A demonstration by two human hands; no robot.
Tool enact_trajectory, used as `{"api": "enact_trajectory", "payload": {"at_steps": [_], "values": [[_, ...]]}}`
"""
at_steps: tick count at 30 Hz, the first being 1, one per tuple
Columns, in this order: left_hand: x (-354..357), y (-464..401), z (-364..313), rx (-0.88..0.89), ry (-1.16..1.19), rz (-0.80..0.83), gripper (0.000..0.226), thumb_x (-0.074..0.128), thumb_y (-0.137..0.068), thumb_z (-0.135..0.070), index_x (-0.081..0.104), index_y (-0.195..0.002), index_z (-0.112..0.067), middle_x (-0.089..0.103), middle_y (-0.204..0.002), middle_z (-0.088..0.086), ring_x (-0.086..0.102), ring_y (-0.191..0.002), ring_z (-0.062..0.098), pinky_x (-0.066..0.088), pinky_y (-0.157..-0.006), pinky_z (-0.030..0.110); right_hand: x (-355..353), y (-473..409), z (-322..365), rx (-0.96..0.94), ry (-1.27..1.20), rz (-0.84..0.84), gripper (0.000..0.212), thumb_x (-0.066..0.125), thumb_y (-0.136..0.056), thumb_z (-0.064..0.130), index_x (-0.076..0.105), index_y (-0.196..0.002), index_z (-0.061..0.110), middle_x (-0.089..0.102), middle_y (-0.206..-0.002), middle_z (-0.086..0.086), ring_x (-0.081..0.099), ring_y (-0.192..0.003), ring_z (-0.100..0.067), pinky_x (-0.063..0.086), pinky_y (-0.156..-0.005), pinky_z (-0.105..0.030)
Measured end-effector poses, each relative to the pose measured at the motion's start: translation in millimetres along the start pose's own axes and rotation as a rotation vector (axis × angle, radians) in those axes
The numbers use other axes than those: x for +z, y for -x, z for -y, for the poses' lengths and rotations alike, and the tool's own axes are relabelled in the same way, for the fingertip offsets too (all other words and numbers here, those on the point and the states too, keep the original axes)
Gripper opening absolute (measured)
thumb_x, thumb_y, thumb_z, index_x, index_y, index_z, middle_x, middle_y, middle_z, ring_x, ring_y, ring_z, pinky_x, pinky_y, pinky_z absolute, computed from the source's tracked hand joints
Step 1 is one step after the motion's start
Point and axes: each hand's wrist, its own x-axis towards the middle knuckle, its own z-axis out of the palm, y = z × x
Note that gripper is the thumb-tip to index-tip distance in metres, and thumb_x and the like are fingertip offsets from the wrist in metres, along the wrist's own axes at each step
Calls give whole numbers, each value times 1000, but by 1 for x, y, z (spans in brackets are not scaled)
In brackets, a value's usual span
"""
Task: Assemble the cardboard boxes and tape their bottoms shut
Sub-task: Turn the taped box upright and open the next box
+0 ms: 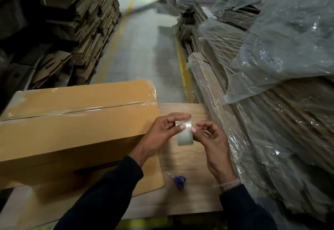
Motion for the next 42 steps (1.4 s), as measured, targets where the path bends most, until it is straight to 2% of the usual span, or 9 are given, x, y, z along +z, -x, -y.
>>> {"api": "enact_trajectory", "payload": {"at_steps": [7, 10, 14, 16, 18, 23, 34, 38, 42], "values": [[6, -17, 15, 40, -313, -14, 50, 84, -88, -13, 69, -135, -14, 60, -147, -8, 64, -126, 11, 54, -109, 39, -21, -37, -26, 67, 130, 53, 25, 85, -84, -1, 74, -107, 3, 78, -98, -8, 72, -90, -12, 59, -82, -23], [-9, -20, 19, 120, -740, -61, 63, 90, -80, -32, 67, -138, -23, 49, -155, -14, 64, -113, 7, 58, -97, 33, -30, -57, -57, 84, 227, 8, 22, 85, -83, -4, 75, -100, 5, 77, -96, -13, 70, -86, -14, 59, -81, -24], [-46, -18, 32, 381, -1250, -111, 56, 89, -80, -34, 71, -129, -15, 61, -144, 7, 58, -124, 32, 51, -97, 51, -44, -83, -121, 121, 528, -39, 33, 80, -80, -10, 69, -83, 21, 74, -90, -3, 68, -85, -20, 61, -85, -35], [-67, -13, 44, 350, -1381, -45, 54, 78, -85, -48, 70, -130, -19, 59, -148, 7, 53, -134, 35, 44, -100, 54, -49, -90, -150, 132, 706, -26, 25, 74, -82, -7, 71, -86, 17, 73, -94, -8, 69, -87, -27, 58, -72, -20], [-79, -5, 54, 307, -1407, 24, 53, 66, -92, -54, 69, -135, -23, 55, -154, 5, 46, -145, 33, 36, -112, 55, -52, -92, -171, 143, 848, 17, 16, 69, -86, -4, 73, -94, 10, 71, -99, -12, 66, -89, -29, 47, -61, -11], [-74, -10, 57, 348, -1373, 10, 45, 84, -87, -13, 72, -131, -13, 57, -152, 13, 46, -146, 37, 28, -123, 60, -57, -91, -201, 127, 1048, 170, 13, 69, -89, 1, 70, -94, 12, 66, -98, -5, 63, -90, -25, 48, -74, -26], [-73, -37, 63, 302, -1345, -13, 41, 80, -92, -19, 71, -131, -15, 55, -154, 10, 41, -150, 34, 24, -125, 59, -85, -68, -205, -130, 1119, 360, 23, 76, -87, 12, 68, -108, 14, 60, -117, -3, 59, -108, -26, 56, -89, -37], [-71, -41, 64, 301, -1347, -29, 39, 78, -92, -19, 71, -130, -15, 56, -153, 12, 43, -149, 36, 24, -124, 61, -81, -11, -218, -359, 1188, 712, 37, 67, -89, 20, 65, -126, 19, 60, -128, -2, 59, -116, -28, 49, -97, -37], [-69, -43, 62, 281, -1340, -36, 39, 80, -91, -17, 72, -129, -14, 57, -152, 12, 43, -149, 37, 25, -124, 61, -109, 30, -253, -321, 1295, 1091, 79, 47, -104, 46, 14, -170, 19, 5, -178, -2, 3, -164, -23, 6, -133, -41]]}}
